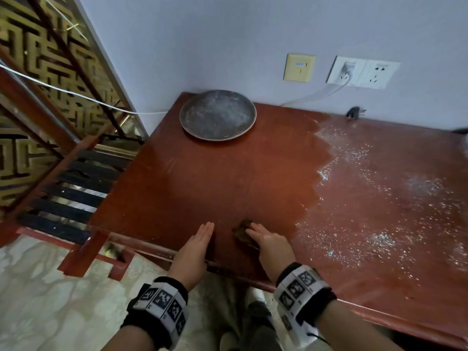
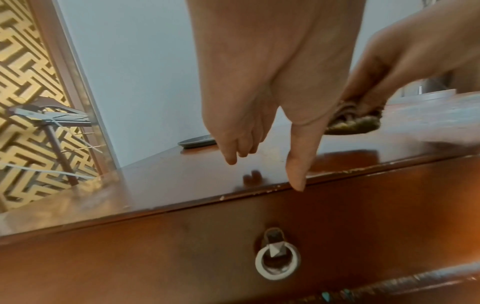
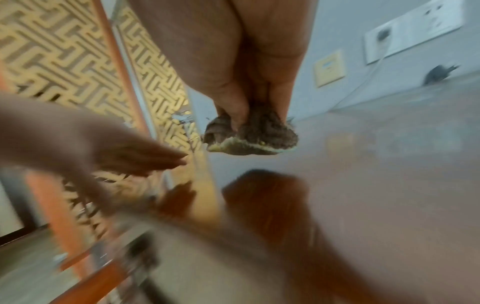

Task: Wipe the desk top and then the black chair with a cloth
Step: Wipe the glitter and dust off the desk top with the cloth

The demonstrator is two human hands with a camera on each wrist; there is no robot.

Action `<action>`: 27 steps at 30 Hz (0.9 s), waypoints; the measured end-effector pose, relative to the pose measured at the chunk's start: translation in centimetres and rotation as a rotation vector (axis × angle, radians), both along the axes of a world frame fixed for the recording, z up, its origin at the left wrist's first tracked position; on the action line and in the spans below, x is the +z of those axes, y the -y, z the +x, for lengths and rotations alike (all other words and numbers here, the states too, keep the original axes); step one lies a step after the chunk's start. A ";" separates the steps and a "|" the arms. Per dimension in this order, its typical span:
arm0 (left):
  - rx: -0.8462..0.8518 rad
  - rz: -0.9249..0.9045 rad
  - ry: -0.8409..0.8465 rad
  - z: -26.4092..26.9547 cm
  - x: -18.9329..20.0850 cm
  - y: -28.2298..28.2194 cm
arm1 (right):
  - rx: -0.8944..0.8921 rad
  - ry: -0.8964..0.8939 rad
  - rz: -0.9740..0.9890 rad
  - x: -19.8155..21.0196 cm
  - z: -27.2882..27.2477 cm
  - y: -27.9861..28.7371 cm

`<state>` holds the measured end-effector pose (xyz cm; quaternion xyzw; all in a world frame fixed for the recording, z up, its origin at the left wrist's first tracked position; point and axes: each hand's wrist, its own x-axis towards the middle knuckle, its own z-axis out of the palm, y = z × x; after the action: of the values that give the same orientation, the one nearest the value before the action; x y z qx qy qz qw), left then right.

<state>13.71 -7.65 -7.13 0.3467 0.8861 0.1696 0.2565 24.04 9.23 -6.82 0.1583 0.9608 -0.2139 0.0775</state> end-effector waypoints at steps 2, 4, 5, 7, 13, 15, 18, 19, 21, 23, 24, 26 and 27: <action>0.051 -0.002 -0.010 -0.5 0.0 0.6 | -0.102 -0.038 0.026 -0.2 -2.7 -2.5; 0.091 -0.014 -0.018 -1.0 0.0 1.3 | -0.135 0.017 0.019 -0.8 -5.2 -3.5; 0.109 -0.021 -0.016 -1.2 0.0 1.6 | -0.122 0.051 0.020 -1.1 -6.3 -3.1; 0.147 -0.030 -0.004 -1.9 -0.1 2.2 | -0.027 0.064 0.024 -1.5 -7.7 -1.1; 0.233 -0.047 0.021 -3.8 -0.3 3.4 | 0.562 0.220 -0.035 0.2 -5.7 7.5; 0.215 -0.034 0.012 -4.3 -0.5 3.4 | 0.401 0.122 -0.046 0.4 -6.6 4.4; 0.188 -0.024 0.009 -4.6 -0.9 3.0 | 0.132 0.057 0.047 0.0 -8.4 -1.6; 0.181 -0.022 0.012 -4.5 -0.9 2.8 | 0.100 0.066 0.057 -0.5 -8.5 -2.5; 0.153 -0.023 0.023 -4.3 -0.9 2.0 | 0.129 0.005 0.065 -1.2 -7.6 -1.9; 0.117 -0.017 0.021 -4.2 -1.1 1.3 | 0.268 -0.052 0.070 -1.1 -5.4 0.6; 0.097 -0.011 0.019 -4.2 -1.2 0.9 | 0.343 -0.100 0.080 -1.2 -4.3 1.5; 0.059 0.004 0.022 -4.1 -1.1 0.0 | 0.434 -0.108 0.051 -1.4 -2.7 1.1; 0.044 0.012 0.023 -4.0 -1.0 -0.5 | 0.366 -0.170 0.037 -0.8 -2.7 -0.1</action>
<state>9.67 -7.10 -8.18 0.3267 0.8894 0.1846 0.2610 21.37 9.37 -7.61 -0.0363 0.9804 -0.1914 0.0307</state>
